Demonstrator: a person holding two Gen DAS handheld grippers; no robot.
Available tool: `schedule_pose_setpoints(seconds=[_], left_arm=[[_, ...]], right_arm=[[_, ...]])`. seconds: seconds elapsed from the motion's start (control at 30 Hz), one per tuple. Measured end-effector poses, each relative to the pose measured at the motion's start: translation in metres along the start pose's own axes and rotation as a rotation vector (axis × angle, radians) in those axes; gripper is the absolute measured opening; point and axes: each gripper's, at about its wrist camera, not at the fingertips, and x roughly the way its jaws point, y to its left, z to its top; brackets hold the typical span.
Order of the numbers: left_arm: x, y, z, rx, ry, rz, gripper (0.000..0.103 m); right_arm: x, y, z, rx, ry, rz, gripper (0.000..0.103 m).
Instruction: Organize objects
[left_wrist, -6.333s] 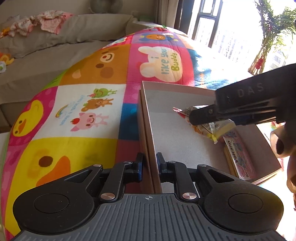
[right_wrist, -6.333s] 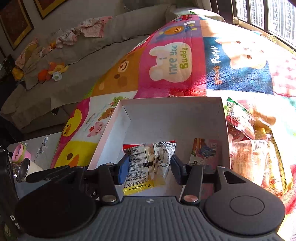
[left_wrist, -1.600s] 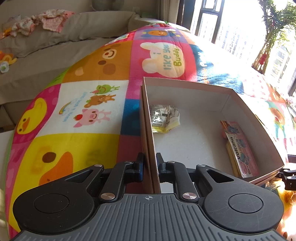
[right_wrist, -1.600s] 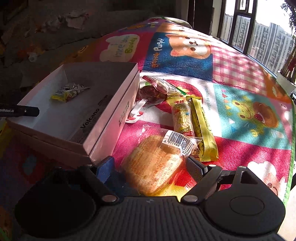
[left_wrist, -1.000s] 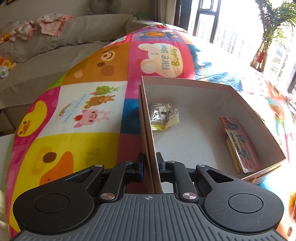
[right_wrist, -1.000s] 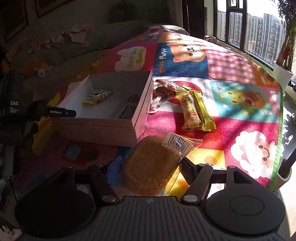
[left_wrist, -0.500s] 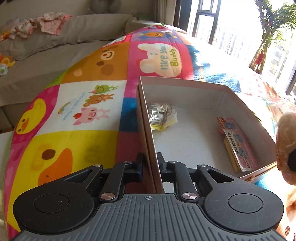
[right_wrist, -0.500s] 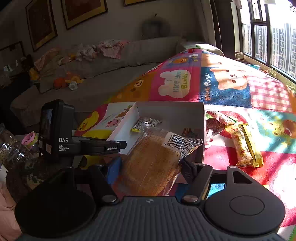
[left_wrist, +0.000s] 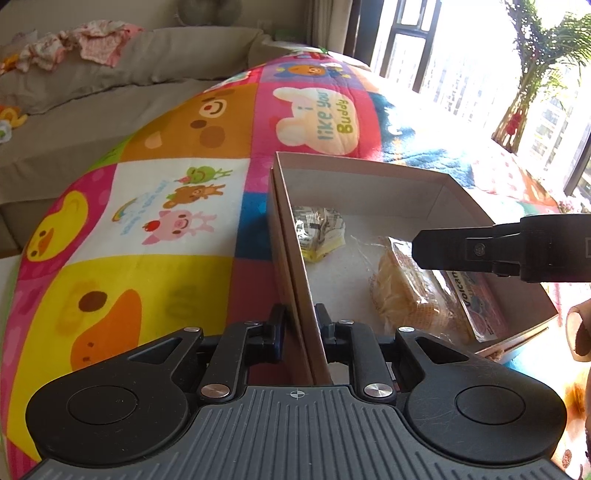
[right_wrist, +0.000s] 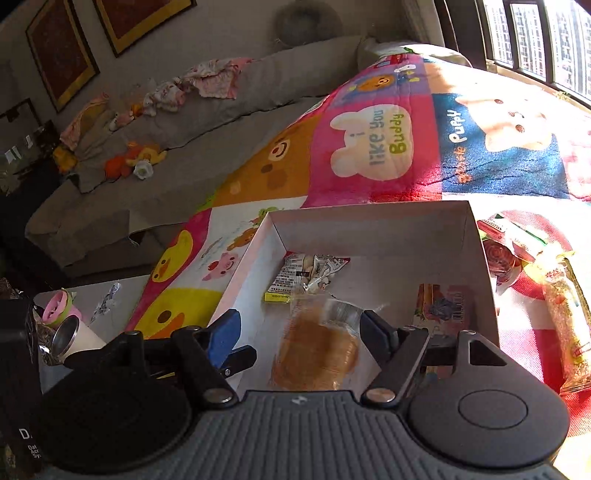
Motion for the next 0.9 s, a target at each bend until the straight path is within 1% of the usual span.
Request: schedule_pose_setpoints(seconds=[0.13, 0.23, 0.33, 0.43, 0.5, 0.53, 0.63, 0.7, 0.8, 0.87, 0.9], left_arm=[[0.0, 0.0, 0.0, -0.004, -0.004, 0.007, 0.019], [0.001, 0.0, 0.001, -0.008, -0.003, 0.005, 0.019], [0.001, 0.0, 0.0, -0.002, -0.003, 0.005, 0.019], [0.002, 0.0, 0.001, 0.0, 0.004, 0.003, 0.019], [0.002, 0.0, 0.001, -0.003, 0.008, 0.002, 0.019], [0.002, 0.0, 0.002, -0.005, 0.011, 0.002, 0.019], [0.002, 0.0, 0.002, -0.015, 0.02, 0.004, 0.019], [0.002, 0.0, 0.002, -0.017, 0.023, 0.005, 0.019], [0.002, -0.001, 0.002, -0.017, 0.027, 0.006, 0.019], [0.002, 0.0, 0.002, -0.019, 0.03, 0.006, 0.019], [0.002, 0.0, 0.003, -0.02, 0.031, 0.006, 0.019]], right_arm=[[-0.023, -0.014, -0.005, 0.002, -0.042, -0.042, 0.074], [-0.047, -0.03, -0.003, -0.004, -0.088, -0.087, 0.076], [-0.063, -0.058, 0.012, 0.021, -0.107, -0.131, 0.077], [-0.066, -0.091, 0.034, 0.06, -0.121, -0.198, 0.079], [-0.058, -0.116, 0.05, 0.114, -0.106, -0.229, 0.08], [-0.05, -0.13, 0.058, 0.164, -0.089, -0.23, 0.08], [-0.015, -0.17, 0.078, 0.339, -0.024, -0.192, 0.08], [0.016, -0.186, 0.088, 0.39, 0.008, -0.194, 0.08], [0.065, -0.194, 0.1, 0.37, 0.065, -0.292, 0.08], [0.088, -0.196, 0.104, 0.34, 0.107, -0.307, 0.082], [0.091, -0.193, 0.106, 0.297, 0.099, -0.315, 0.081]])
